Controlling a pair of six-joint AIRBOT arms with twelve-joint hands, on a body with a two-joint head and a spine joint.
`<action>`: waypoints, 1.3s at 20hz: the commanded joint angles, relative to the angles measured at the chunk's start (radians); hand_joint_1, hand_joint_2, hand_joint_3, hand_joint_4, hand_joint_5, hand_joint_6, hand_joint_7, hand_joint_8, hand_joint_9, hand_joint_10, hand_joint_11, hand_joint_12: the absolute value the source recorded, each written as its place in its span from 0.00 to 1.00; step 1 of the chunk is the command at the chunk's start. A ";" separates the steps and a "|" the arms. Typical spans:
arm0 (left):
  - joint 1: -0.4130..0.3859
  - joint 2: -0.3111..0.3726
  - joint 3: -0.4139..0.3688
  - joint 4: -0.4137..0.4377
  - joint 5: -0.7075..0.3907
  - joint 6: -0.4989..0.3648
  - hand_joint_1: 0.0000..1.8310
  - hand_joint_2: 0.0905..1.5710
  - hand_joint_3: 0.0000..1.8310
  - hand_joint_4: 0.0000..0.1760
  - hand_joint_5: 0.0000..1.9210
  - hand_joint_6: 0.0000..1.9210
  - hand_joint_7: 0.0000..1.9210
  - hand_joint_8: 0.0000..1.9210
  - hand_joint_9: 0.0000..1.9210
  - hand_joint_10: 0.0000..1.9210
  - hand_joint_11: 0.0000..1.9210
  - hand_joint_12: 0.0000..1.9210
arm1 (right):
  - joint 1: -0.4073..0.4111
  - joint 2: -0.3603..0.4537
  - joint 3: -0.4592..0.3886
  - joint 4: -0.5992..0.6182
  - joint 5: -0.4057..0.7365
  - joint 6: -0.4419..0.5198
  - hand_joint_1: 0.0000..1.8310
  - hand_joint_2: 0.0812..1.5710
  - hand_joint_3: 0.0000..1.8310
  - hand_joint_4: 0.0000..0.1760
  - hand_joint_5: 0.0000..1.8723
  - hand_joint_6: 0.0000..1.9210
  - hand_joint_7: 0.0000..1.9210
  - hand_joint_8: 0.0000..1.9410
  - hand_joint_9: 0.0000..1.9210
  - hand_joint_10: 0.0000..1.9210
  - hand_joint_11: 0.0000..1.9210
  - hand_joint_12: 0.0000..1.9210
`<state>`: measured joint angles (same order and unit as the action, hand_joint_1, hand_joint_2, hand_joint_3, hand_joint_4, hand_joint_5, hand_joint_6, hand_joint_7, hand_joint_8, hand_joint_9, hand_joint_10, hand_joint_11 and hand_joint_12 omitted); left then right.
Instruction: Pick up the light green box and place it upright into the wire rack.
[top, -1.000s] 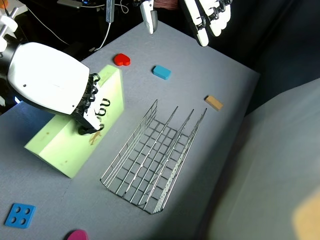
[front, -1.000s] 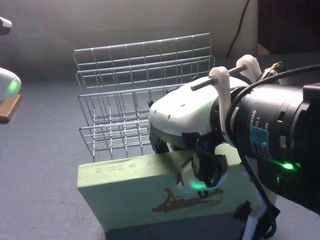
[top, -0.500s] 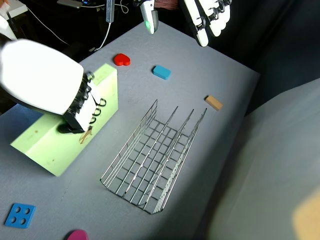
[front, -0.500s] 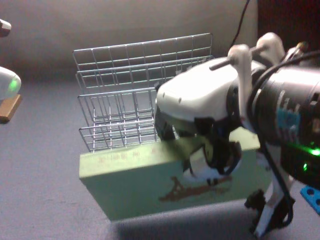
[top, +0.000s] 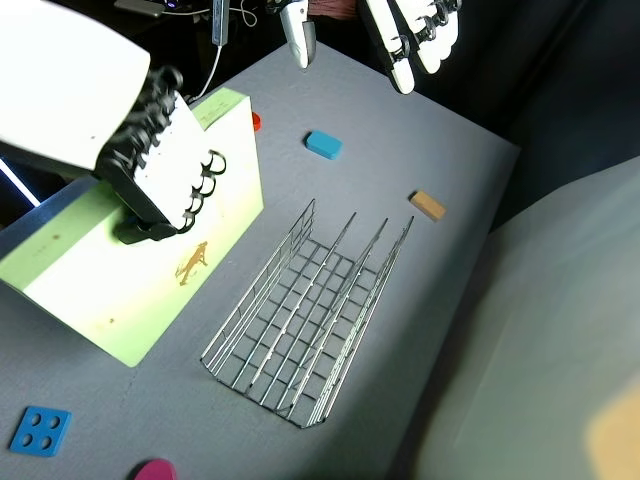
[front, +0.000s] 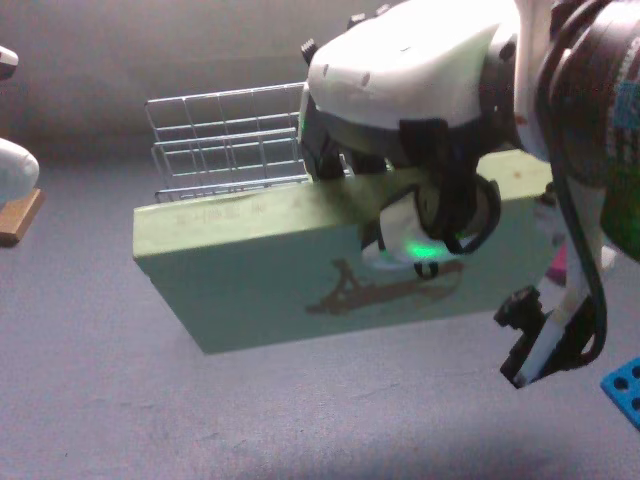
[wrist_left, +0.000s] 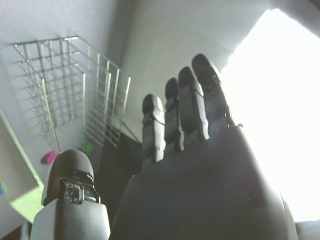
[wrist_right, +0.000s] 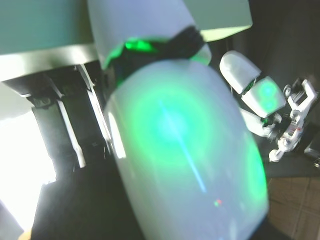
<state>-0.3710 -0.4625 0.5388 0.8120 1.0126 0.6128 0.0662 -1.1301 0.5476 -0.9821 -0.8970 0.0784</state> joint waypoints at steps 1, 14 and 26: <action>-0.013 0.006 -0.005 0.067 -0.058 0.002 0.07 0.75 0.00 0.53 0.10 0.00 0.07 0.00 0.07 0.00 0.00 0.27 | 0.024 0.000 0.003 -0.085 0.041 -0.004 0.75 0.70 0.00 0.00 0.47 0.47 0.49 0.56 0.50 0.66 0.45 0.70; -0.016 0.006 -0.007 0.067 -0.049 -0.001 0.07 0.75 0.00 0.53 0.09 0.00 0.08 0.00 0.07 0.00 0.00 0.27 | 0.048 -0.102 0.152 -0.175 0.085 0.013 0.75 0.71 0.00 0.00 0.45 0.50 0.48 0.57 0.49 0.67 0.44 0.72; -0.016 0.006 -0.006 0.066 -0.048 -0.001 0.07 0.75 0.00 0.52 0.10 0.00 0.08 0.00 0.09 0.01 0.00 0.27 | -0.006 -0.191 0.254 -0.250 0.115 0.073 0.75 0.71 0.00 0.00 0.45 0.51 0.49 0.56 0.48 0.67 0.43 0.71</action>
<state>-0.3721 -0.4583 0.5354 0.8108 1.0260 0.6090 0.0505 -1.3220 0.8005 -1.1515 -0.8223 0.1551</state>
